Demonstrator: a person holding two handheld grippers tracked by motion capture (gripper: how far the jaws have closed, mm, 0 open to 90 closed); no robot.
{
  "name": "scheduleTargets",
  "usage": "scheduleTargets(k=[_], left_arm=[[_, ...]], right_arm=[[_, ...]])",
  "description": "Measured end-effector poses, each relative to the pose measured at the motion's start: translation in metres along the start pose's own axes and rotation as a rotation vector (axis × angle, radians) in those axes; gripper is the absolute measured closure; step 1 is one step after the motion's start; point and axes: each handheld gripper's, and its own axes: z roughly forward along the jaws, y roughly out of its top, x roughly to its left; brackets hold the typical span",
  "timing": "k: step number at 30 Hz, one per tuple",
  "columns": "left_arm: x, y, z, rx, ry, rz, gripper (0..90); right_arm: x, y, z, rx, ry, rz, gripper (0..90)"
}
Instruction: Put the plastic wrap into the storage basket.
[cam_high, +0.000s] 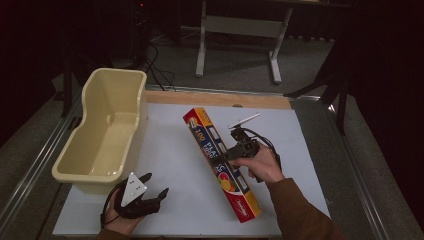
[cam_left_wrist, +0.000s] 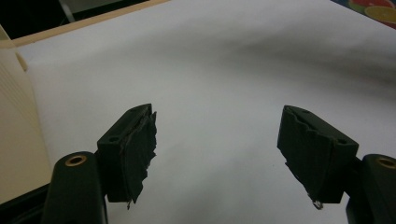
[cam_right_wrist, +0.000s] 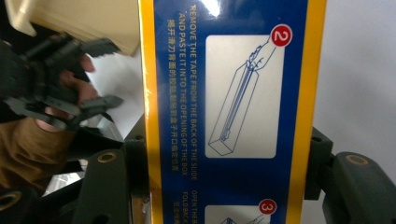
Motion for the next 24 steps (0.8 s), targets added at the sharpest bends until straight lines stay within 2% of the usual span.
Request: scheduleTargets(k=[5, 12, 14, 15, 16, 19, 24], left_arm=[[0.000, 0.000, 0.000, 0.001, 0.000, 0.001, 27.6], [-0.001, 0.000, 0.000, -0.001, -0.002, -0.001, 27.6], [-0.001, 0.000, 0.000, -0.001, -0.002, 0.001, 27.5], [-0.001, 0.000, 0.000, -0.001, -0.002, 0.001, 27.6], [-0.001, 0.000, -0.001, -0.001, -0.002, 0.002, 27.5], [0.000, 0.000, 0.000, -0.001, -0.003, 0.000, 27.6], [-0.001, 0.000, 0.000, -0.002, -0.004, 0.000, 27.5]], right_arm=[[0.005, 0.013, 0.004, -0.018, 0.067, 0.010, 39.6], [0.018, 0.031, 0.003, -0.049, 0.103, 0.018, 39.5], [0.023, 0.041, 0.002, -0.069, 0.129, 0.041, 39.5], [0.023, 0.041, 0.002, -0.069, 0.129, 0.041, 39.5], [0.025, 0.046, 0.001, -0.072, 0.151, 0.067, 39.5], [0.029, 0.053, 0.001, -0.081, 0.179, 0.088, 39.5], [0.038, 0.065, 0.001, -0.101, 0.190, 0.102, 39.5]])
